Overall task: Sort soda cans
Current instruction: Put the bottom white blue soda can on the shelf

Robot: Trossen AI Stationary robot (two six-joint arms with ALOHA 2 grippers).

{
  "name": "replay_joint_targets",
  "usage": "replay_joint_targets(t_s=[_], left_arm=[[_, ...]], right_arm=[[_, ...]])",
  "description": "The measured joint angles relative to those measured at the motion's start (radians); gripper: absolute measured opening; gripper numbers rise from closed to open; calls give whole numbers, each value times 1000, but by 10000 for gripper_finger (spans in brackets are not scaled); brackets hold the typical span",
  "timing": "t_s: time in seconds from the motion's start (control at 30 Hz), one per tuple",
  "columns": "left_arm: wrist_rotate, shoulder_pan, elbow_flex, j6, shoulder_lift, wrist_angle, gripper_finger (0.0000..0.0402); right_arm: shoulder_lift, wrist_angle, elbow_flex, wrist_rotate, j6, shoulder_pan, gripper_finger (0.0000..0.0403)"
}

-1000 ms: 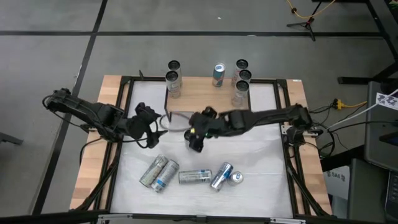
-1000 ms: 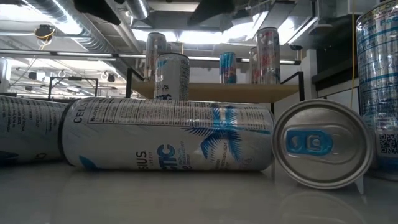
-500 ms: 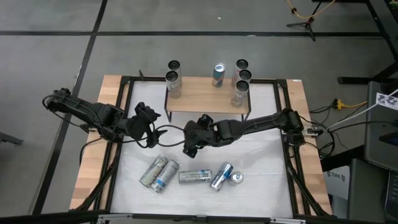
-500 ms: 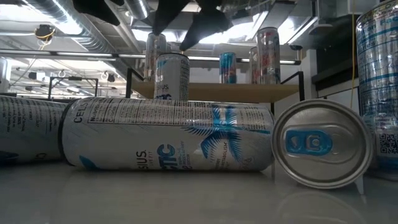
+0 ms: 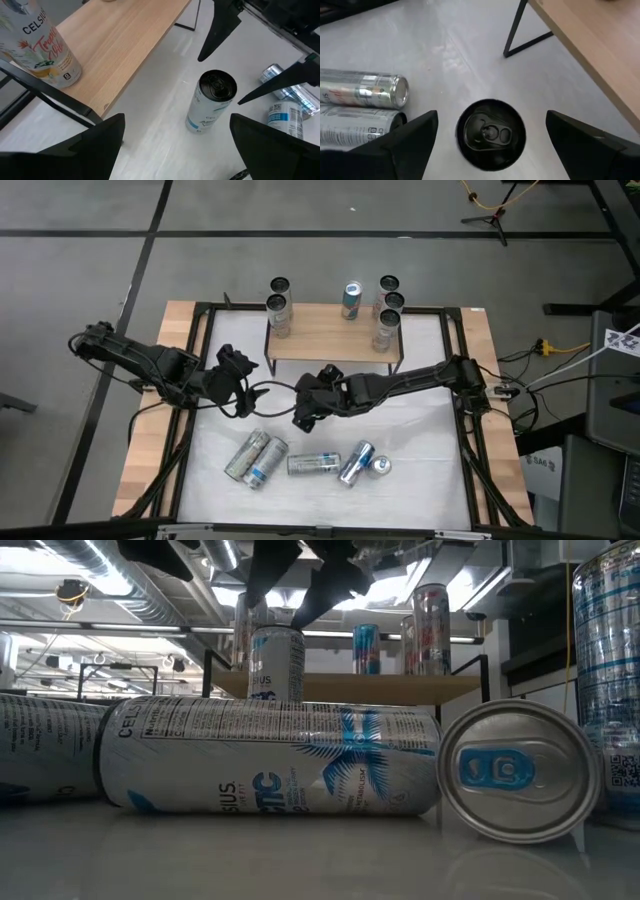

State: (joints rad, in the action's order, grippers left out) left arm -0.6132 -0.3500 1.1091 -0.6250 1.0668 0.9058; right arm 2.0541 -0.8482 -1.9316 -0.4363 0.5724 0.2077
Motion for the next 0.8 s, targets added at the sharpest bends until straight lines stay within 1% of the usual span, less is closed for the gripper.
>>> replay_joint_targets(t_s=[0.13,0.37,0.53,0.8], left_arm=[[0,0,0,0,0,0,353],[0,0,0,0,1,0,353],[1,0,0,-1,1,-2,353],[1,-1,-1,-1,1,0,353]], right_arm=[[0,-1,0,-17,0,0,364],[14,-34,1,-17,7,-1,364],[50,-27,1,-25,7,-2,364],[80,-19,1,-5,7,-20,364]])
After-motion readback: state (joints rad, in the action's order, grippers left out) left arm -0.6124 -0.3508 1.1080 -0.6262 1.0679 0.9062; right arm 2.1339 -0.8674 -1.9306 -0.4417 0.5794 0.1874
